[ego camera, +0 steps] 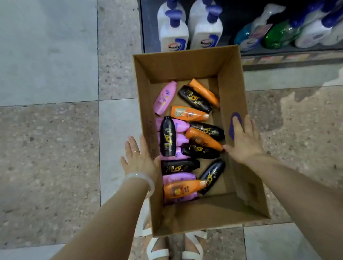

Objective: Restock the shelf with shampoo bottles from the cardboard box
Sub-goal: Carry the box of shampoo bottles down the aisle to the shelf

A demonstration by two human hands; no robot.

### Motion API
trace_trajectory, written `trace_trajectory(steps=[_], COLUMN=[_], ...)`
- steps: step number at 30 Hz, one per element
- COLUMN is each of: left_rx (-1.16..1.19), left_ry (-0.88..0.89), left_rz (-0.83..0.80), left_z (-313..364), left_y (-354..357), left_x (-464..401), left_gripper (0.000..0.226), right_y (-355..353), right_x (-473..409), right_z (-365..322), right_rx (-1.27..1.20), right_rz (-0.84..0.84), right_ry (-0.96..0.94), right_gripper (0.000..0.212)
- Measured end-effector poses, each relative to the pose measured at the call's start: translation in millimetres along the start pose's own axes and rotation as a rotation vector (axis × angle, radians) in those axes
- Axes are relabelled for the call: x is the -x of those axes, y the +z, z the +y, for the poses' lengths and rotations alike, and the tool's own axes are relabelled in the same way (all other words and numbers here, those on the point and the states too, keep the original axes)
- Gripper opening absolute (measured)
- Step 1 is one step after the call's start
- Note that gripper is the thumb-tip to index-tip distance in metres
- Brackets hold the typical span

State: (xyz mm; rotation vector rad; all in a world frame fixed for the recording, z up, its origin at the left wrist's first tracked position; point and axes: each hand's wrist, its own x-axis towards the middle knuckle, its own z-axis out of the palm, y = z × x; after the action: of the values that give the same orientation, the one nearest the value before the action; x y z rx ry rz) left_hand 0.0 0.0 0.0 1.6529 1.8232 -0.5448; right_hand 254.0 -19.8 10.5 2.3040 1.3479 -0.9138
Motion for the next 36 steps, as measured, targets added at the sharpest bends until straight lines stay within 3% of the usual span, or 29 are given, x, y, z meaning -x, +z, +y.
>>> trace_trajectory(steps=[5, 9, 11, 14, 17, 26, 30, 36], left_rx=[0.355, 0.669, 0.718, 0.694, 0.626, 0.628, 0.682, 0.798], left_ry=[-0.027, -0.131, -0.194, -0.213, -0.236, -0.278, -0.327, -0.41], left_rz=[0.057, 0.124, 0.123, 0.154, 0.187, 0.191, 0.181, 0.241], left_z=[7, 4, 0, -1, 2, -29, -62, -126], left_y=[20, 30, 38, 45, 46, 27, 3, -68], left_x=[-37, -64, -73, -84, -86, -71, -29, 54], left_gripper=[0.098, 0.113, 0.1, 0.047, 0.027, 0.036, 0.033, 0.035], right_y=[25, 30, 33, 39, 41, 28, 8, -47], right_x=[-33, -61, -72, -88, -97, -55, -6, 78], right_z=[18, 27, 33, 48, 56, 31, 3, -62], right_rx=[-0.071, -0.327, -0.404, -0.464, -0.419, -0.326, -0.337, -0.323], right_rz=[0.126, 0.23, 0.251, 0.196, 0.111, 0.188, 0.142, 0.085], right_ry=[0.067, 0.191, 0.259, 0.322, 0.351, 0.346, 0.322, 0.212], right_gripper=[0.108, 0.126, 0.117, 0.076, 0.037, 0.034, 0.039, 0.017])
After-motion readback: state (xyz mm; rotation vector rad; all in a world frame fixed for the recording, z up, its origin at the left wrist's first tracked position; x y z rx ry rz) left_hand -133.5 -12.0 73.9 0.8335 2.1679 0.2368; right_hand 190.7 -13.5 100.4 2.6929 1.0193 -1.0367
